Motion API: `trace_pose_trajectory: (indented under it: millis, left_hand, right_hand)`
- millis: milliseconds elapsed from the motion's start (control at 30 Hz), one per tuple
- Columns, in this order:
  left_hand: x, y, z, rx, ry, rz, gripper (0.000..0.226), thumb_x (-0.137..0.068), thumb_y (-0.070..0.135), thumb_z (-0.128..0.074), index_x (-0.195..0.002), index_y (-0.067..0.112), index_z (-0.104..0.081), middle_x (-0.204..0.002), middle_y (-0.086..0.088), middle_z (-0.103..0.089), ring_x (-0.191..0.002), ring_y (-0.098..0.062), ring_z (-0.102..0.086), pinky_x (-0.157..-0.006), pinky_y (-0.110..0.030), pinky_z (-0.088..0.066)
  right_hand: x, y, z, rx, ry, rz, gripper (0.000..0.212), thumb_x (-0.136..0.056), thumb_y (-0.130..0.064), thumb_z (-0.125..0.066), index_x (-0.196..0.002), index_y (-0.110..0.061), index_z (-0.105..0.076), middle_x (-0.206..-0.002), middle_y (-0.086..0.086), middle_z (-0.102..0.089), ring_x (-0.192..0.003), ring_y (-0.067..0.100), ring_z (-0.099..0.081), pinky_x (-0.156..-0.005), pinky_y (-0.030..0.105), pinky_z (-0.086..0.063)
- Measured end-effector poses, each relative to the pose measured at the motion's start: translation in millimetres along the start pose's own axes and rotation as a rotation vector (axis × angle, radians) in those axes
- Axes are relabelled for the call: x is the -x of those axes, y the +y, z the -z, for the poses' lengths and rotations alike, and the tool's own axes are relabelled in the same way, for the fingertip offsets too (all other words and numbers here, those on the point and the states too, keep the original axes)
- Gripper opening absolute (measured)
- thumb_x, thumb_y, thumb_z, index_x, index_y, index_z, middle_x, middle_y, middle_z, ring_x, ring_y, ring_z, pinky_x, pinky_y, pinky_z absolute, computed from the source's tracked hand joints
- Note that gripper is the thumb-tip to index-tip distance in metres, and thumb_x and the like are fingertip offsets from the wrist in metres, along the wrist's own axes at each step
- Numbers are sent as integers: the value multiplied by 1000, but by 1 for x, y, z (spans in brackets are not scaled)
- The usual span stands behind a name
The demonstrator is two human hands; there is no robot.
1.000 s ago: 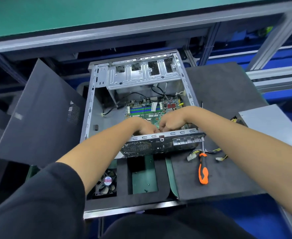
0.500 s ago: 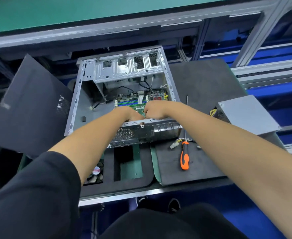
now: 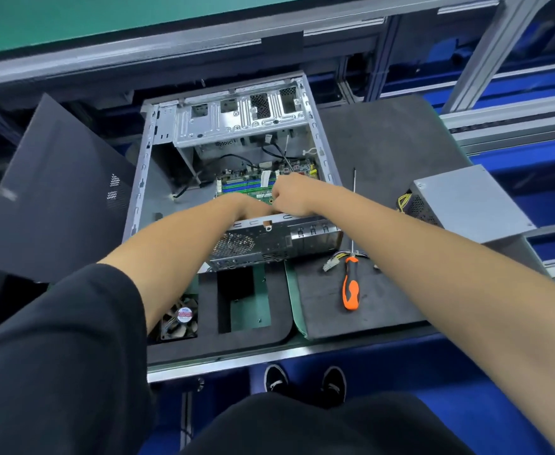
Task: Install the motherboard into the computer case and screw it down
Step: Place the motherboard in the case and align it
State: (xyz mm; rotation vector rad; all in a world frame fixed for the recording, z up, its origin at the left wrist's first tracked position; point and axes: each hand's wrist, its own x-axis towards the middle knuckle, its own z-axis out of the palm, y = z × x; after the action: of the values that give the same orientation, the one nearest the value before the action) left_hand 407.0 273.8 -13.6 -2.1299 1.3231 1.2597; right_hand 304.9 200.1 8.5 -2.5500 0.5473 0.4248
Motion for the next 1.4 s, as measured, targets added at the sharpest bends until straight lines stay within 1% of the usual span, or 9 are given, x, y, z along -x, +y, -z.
trace_pose_trajectory:
  millis: [100,267,500,600,867,1067,1200,1333,1400]
  left_hand:
    - [-4,-2,2,-56,44,-81,25,-96,9,-48,-120,0,-48,-132,-21,-50,-101,-20,-49,-81,-24,-35]
    - [-7,2,0,-102,-15,-88,42,-100,14,-43,-139,0,-35,-146,-15,-37,-129,-26,-40,-91,-26,-31]
    - [-2,-4,2,47,-74,-112,51,-98,12,-48,-144,7,-29,-147,-10,-36,-127,-23,-43,-98,-33,-40]
    - [0,-7,2,148,-72,-154,38,-92,9,-58,-128,7,-45,-116,-4,-52,-101,-20,-54,-82,-30,-51]
    - [2,-18,1,156,-29,-172,5,-89,14,-62,-90,18,-63,-98,-6,-64,-81,-16,-57,-83,-39,-49]
    - [-1,-7,-2,-47,25,-100,46,-98,20,-48,-140,5,-38,-146,-14,-40,-129,-27,-42,-107,-41,-34]
    - [5,-7,-2,-87,-40,-34,51,-103,28,-33,-150,11,-21,-157,-7,-19,-140,-24,-27,-111,-39,-25]
    - [7,-3,0,-100,14,-43,51,-102,28,-34,-150,18,-20,-156,-9,-23,-134,-27,-36,-105,-39,-29]
    - [6,0,1,-101,1,-58,45,-102,25,-35,-145,14,-30,-149,-14,-35,-89,-19,-41,-93,-33,-34]
  right_hand:
    - [-1,1,1,-16,12,15,33,-88,-8,-46,-59,-12,-33,-57,3,-31,-52,17,-25,-49,29,-21]
    - [-2,3,-1,-38,62,20,22,-85,-7,-48,-65,-10,-41,-63,8,-41,-60,21,-34,-55,30,-30]
    - [-4,6,-3,-14,117,44,15,-82,-8,-48,-67,-8,-46,-67,11,-46,-60,22,-38,-55,31,-33]
    - [-3,5,-2,66,128,61,16,-83,-9,-46,-68,-7,-49,-66,9,-50,-59,24,-42,-51,29,-34]
    - [4,4,-2,234,346,137,23,-86,-17,-44,-64,-13,-40,-60,2,-42,-52,17,-38,-47,28,-22]
    - [8,2,-1,237,410,102,28,-86,-19,-44,-60,-15,-34,-58,2,-39,-50,16,-35,-51,30,-28]
    - [6,3,-2,207,353,88,22,-85,-19,-46,-65,-11,-43,-59,4,-46,-52,19,-42,-51,29,-31]
    - [4,5,-1,173,338,69,19,-83,-17,-47,-65,-9,-46,-60,6,-49,-51,20,-42,-51,29,-37]
    - [5,6,-2,173,339,69,22,-82,-17,-47,-62,-10,-43,-56,5,-46,-49,19,-40,-48,27,-33]
